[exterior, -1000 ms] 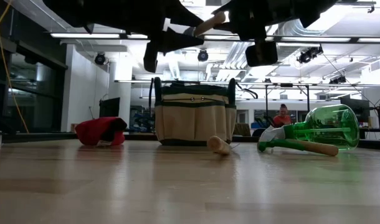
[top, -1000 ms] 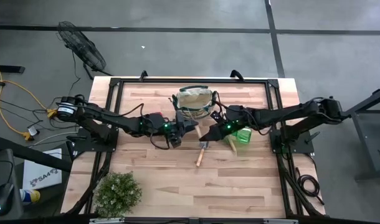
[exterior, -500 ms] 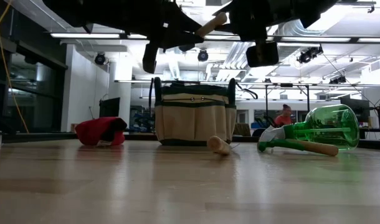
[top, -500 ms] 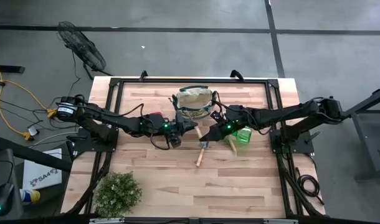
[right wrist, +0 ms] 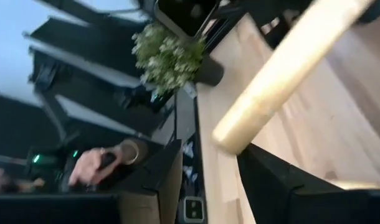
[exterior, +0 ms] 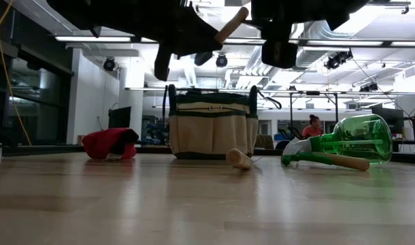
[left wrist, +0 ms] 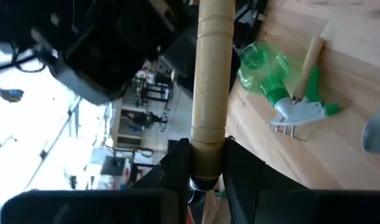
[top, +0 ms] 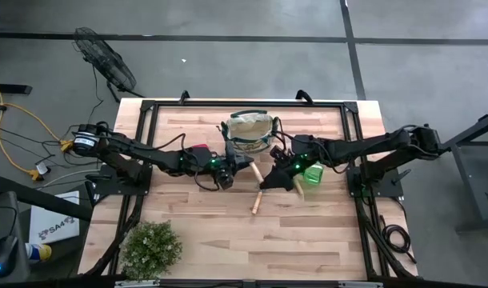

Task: Pick & Place Garden tools in Gardening bag
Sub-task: Put the right brown trowel into the gardening bag

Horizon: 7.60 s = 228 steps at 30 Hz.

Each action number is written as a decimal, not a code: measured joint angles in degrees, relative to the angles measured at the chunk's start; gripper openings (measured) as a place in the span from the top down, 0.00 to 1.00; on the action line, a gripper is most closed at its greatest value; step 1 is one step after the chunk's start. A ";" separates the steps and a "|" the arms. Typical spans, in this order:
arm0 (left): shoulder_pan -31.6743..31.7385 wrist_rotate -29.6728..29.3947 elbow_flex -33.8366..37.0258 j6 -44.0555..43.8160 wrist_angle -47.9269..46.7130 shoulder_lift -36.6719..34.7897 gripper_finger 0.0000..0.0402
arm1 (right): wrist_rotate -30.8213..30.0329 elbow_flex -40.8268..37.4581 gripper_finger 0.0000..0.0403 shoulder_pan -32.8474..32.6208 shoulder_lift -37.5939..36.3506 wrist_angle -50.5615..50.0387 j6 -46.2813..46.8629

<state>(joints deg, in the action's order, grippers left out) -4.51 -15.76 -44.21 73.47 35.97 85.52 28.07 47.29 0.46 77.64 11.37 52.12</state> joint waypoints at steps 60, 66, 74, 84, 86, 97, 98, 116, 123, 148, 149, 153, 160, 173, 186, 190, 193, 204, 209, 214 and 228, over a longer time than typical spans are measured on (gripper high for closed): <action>17.29 84.46 -9.25 -48.08 -12.55 -1.95 0.85 | -13.88 1.16 0.64 -0.67 4.02 31.96 -66.10; 17.29 83.36 -9.25 -48.05 -14.23 -1.95 0.85 | -10.99 7.01 0.63 -1.38 8.29 28.76 -65.68; 17.29 82.29 -9.22 -46.88 -17.00 -1.95 0.85 | -11.65 8.37 0.50 -4.47 9.14 25.46 -65.63; 17.29 80.40 -9.22 -46.75 -16.95 -1.95 0.85 | -14.12 8.39 0.41 -6.64 9.12 27.09 -65.85; 17.27 80.40 -9.22 -46.75 -16.60 -1.95 0.85 | -13.16 8.39 0.41 -6.35 9.08 27.07 -65.38; 17.27 84.61 -10.55 -48.27 -15.63 1.48 0.85 | -10.76 15.12 0.41 -6.38 15.85 22.92 -66.79; 17.27 84.59 -10.56 -48.26 -15.76 1.59 0.85 | -10.87 15.17 0.41 -6.38 15.84 22.98 -66.80; 17.25 87.72 -10.54 -48.25 -15.98 1.64 0.85 | -1.53 15.26 0.53 -4.79 15.66 23.16 -67.38; 17.27 85.44 -10.54 -47.95 -16.00 1.64 0.85 | 2.29 15.26 0.53 -2.69 15.61 24.30 -65.47; 17.25 75.14 -10.54 -48.26 -16.60 1.64 0.85 | -11.71 15.23 0.53 -6.99 12.62 13.32 -61.79; 17.25 75.15 -10.54 -48.26 -16.63 1.64 0.85 | -11.71 15.23 0.53 -6.99 12.62 13.32 -61.79; 17.25 75.15 -10.54 -48.26 -16.63 1.64 0.85 | -11.69 15.23 0.53 -6.74 12.62 13.34 -61.79; 17.25 75.22 -10.54 -48.26 -17.06 1.64 0.85 | -13.37 15.23 0.57 -6.70 12.34 13.73 -61.80; 17.22 74.86 -10.54 -48.76 -18.03 1.66 0.85 | -15.36 15.26 0.84 -6.58 12.27 13.91 -62.62; 17.22 70.75 -10.54 -48.08 -18.16 1.66 0.68 | -20.01 15.28 0.86 -6.70 12.27 13.03 -58.10; 17.27 69.48 -10.54 -48.24 -18.35 1.66 0.64 | -22.76 15.28 0.86 -6.75 12.11 12.36 -55.88; 17.27 66.15 -10.54 -48.26 -18.92 1.66 0.63 | -26.56 15.19 0.86 -6.75 11.67 11.71 -54.51; 17.30 52.28 -10.58 -48.20 -26.26 -0.83 0.62 | -44.71 15.17 0.86 -7.70 9.04 6.51 -52.27; 17.30 48.01 -10.47 -46.67 -33.31 -5.01 0.62 | -52.64 15.28 0.86 -7.65 8.79 4.69 -52.83; 17.29 43.01 -10.49 -46.53 -41.01 -9.84 0.62 | -60.69 15.21 0.86 -7.60 8.82 2.84 -52.48; 17.29 39.20 -10.51 -46.27 -55.32 -17.23 0.62 | -67.39 13.44 0.86 -6.83 8.88 4.02 -53.40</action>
<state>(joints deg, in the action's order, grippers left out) 12.78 23.44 -54.72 27.19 -19.35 68.28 -39.32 60.73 -6.37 86.52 15.39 -1.28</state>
